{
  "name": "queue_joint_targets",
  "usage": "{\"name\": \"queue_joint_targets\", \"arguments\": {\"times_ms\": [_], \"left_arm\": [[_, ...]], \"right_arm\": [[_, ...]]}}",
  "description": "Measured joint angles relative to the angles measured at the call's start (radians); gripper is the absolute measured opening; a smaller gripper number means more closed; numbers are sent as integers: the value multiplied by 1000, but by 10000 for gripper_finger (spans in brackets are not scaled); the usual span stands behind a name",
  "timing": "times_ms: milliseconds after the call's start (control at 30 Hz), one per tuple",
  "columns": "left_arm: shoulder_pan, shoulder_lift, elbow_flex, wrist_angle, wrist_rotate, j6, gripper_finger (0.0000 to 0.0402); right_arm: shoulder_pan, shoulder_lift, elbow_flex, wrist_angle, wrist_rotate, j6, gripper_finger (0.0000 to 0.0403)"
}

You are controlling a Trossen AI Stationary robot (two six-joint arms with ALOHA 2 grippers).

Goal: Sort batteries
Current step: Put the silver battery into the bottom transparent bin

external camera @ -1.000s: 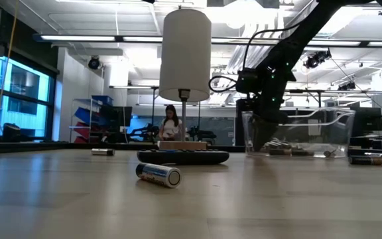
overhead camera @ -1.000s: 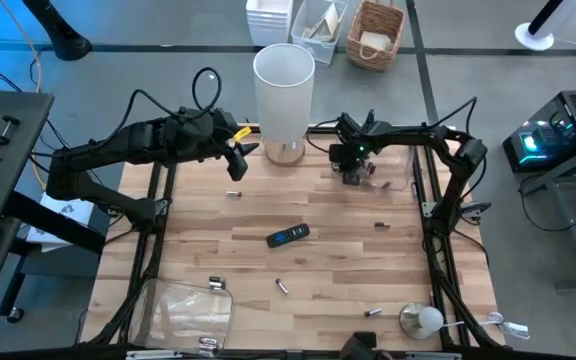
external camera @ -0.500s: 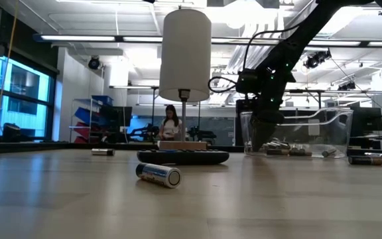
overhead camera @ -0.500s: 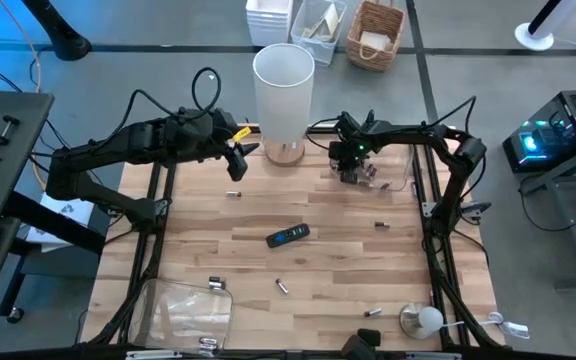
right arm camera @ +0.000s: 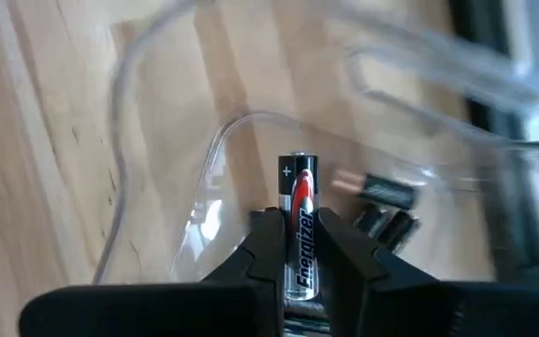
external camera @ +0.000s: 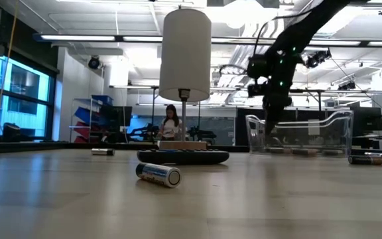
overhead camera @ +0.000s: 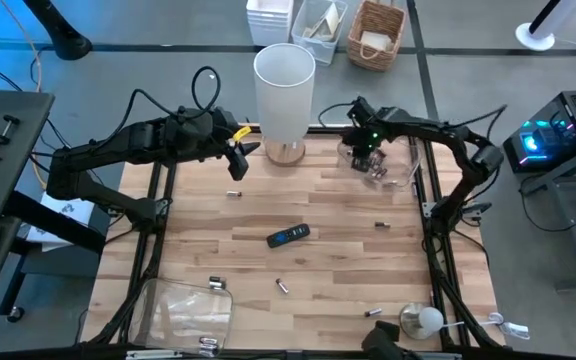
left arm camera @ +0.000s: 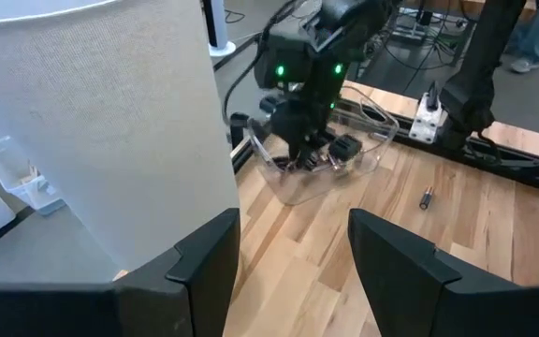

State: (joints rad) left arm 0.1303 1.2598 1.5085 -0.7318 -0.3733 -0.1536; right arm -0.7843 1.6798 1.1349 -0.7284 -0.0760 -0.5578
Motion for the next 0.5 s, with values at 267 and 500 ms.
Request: {"name": "queue_joint_targets", "arguments": {"times_ms": [267,500], "left_arm": [[0,-21,0,12,4,24,193],[0,-104,0,93,-5,43,193]], "right_arm": [[-51,-131,56,-76,14,32,34],[48,-251,61,41,-251,319,33]]}}
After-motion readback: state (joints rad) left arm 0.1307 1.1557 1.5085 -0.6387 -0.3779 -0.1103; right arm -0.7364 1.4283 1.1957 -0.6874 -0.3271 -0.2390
